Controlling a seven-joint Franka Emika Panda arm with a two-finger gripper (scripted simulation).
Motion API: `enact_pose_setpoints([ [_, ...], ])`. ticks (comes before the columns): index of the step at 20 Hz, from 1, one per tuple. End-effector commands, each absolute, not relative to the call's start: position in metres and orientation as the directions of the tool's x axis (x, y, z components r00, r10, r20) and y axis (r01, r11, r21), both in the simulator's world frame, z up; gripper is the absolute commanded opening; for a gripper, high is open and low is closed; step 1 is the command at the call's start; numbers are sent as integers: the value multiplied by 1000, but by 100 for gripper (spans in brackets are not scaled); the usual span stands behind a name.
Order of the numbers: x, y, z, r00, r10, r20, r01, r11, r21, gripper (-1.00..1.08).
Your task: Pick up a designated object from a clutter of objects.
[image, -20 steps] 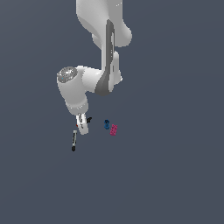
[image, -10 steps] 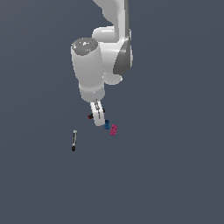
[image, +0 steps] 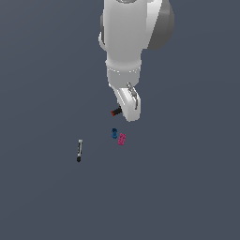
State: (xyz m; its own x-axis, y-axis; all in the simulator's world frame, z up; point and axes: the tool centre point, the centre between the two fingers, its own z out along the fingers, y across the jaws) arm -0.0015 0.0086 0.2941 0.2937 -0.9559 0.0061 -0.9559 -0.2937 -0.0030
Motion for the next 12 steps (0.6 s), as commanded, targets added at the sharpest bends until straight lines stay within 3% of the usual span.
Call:
enact_pose_setpoints([
  [1, 2, 28, 317, 293, -956, 5, -956, -293, -1, -100],
  [12, 16, 80, 378, 294, -956, 1, -956, -294, 0, -100],
])
